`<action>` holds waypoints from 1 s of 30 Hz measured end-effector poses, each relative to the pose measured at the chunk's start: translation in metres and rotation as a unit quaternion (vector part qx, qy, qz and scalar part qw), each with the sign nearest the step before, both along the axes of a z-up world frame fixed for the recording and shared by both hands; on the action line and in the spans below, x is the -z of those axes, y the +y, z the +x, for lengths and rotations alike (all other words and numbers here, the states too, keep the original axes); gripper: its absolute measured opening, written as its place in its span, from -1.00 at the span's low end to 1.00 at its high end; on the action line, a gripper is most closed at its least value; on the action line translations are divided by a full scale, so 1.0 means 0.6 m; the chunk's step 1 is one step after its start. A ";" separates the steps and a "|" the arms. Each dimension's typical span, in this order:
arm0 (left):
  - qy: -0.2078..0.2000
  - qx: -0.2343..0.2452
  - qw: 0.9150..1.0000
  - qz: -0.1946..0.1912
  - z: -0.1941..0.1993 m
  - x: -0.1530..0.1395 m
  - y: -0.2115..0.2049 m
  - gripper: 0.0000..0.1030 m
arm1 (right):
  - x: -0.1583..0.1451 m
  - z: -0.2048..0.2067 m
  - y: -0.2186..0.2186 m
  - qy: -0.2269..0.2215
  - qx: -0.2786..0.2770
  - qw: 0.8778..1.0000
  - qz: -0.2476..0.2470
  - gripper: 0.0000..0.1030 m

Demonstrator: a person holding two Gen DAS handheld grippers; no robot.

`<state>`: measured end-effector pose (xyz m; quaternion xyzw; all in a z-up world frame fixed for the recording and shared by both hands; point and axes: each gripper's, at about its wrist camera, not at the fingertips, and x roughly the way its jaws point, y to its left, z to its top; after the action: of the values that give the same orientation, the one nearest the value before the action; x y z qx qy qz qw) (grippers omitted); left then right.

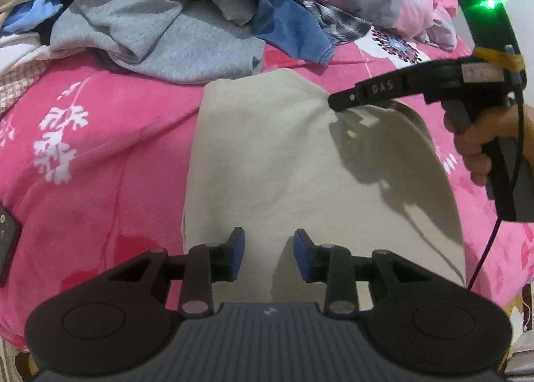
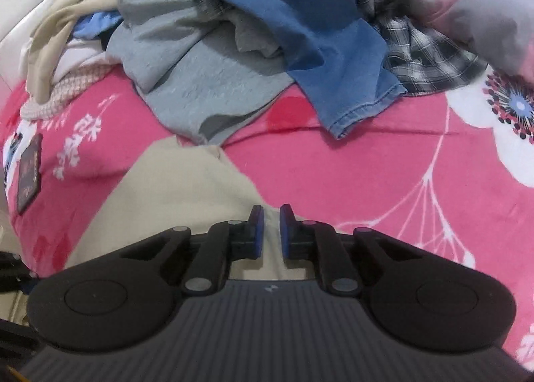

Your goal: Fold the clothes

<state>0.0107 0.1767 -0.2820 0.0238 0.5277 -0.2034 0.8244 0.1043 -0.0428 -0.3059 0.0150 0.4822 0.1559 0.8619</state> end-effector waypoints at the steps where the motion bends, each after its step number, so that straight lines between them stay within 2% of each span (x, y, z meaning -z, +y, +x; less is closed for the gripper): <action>1: 0.000 0.000 1.000 -0.003 0.001 0.000 0.001 -0.36 | -0.005 -0.001 -0.001 0.000 0.001 1.000 -0.002 -0.85; 5: -0.021 -0.002 1.000 -0.018 0.009 -0.020 0.009 -0.36 | -0.049 -0.016 0.003 -0.024 -0.001 1.000 -0.015 -0.83; 9: -0.042 0.002 0.999 -0.029 0.031 -0.029 0.005 -0.36 | -0.070 -0.024 -0.002 -0.036 0.006 0.999 -0.015 -0.83; 17: -0.067 0.032 0.997 -0.006 0.085 -0.008 -0.046 -0.36 | -0.078 -0.063 -0.024 -0.027 0.047 0.998 -0.033 -0.82; 21: -0.035 0.038 0.998 0.031 0.108 0.022 -0.071 -0.36 | -0.029 -0.058 -0.041 0.004 0.061 0.997 -0.053 -0.83; 23: -0.026 0.034 0.998 0.040 0.112 0.028 -0.076 -0.35 | -0.016 -0.054 -0.051 0.018 0.081 0.996 -0.037 -0.83; 26: -0.012 0.025 0.999 0.044 0.116 0.028 -0.075 -0.33 | -0.037 -0.061 -0.053 0.015 0.098 0.995 -0.030 -0.81; 30: 0.017 0.009 0.999 0.049 0.128 0.026 -0.077 -0.32 | -0.050 -0.076 -0.049 0.016 0.088 0.996 -0.032 -0.81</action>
<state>0.0876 0.1305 -0.2979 0.0655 0.5507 -0.1852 0.8113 0.0587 -0.0719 -0.2757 0.0323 0.4972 0.0643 0.8647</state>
